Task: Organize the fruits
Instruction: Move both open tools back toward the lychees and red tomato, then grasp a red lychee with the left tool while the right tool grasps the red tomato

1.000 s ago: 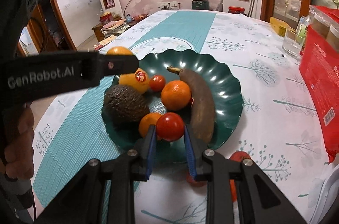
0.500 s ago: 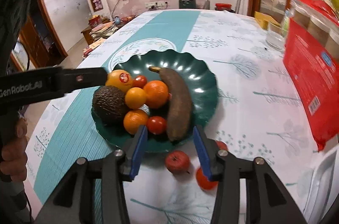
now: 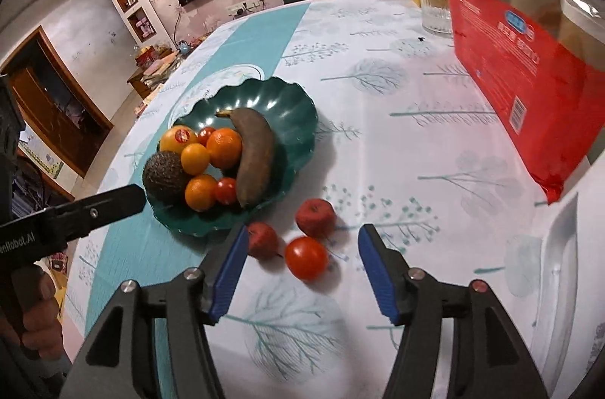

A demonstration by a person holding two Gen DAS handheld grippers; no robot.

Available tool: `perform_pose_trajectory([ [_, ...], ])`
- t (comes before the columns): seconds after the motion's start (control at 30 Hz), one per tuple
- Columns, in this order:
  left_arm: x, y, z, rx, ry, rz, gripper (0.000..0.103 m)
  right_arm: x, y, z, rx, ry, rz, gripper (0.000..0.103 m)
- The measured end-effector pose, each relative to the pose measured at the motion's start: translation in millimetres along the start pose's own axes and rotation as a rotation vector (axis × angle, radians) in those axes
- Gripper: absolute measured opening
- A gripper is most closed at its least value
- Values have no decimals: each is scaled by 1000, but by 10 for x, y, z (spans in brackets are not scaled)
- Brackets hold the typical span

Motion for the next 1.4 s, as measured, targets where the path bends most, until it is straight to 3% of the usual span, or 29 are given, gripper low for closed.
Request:
perform_pose_trajectory([
  [0.47, 614, -314, 208, -123, -78, -130, 76, 208, -322, -43, -225, -54, -6, 61],
  [0.63, 784, -328, 250, -154, -83, -120, 74, 297, -412, -135, -296, -48, 32, 60],
  [0.77, 869, -315, 238, -182, -74, -99, 69, 336, -403, -147, -311, -64, 77, 53],
  [0.9, 952, -298, 239, -192, -82, -103, 60, 378, -336, -115, -306, -70, 106, 47],
  [1.2, 1044, -282, 236, -187, -73, -114, 31, 509, -338, -154, -318, -22, 66, 33],
  [1.4, 1040, -288, 231, -180, -69, -131, 29, 533, -322, -149, -306, -12, 43, 33],
])
Point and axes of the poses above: each gripper's, at about its wrist camera, not at the fingertips, and x roughly the way its jaws point, z to its right, y to its top, the point moved 8 cm from there along x, roughly the way its jaws point, and after that the axes turned 4 degrees about -y, right-handed, at the moved point
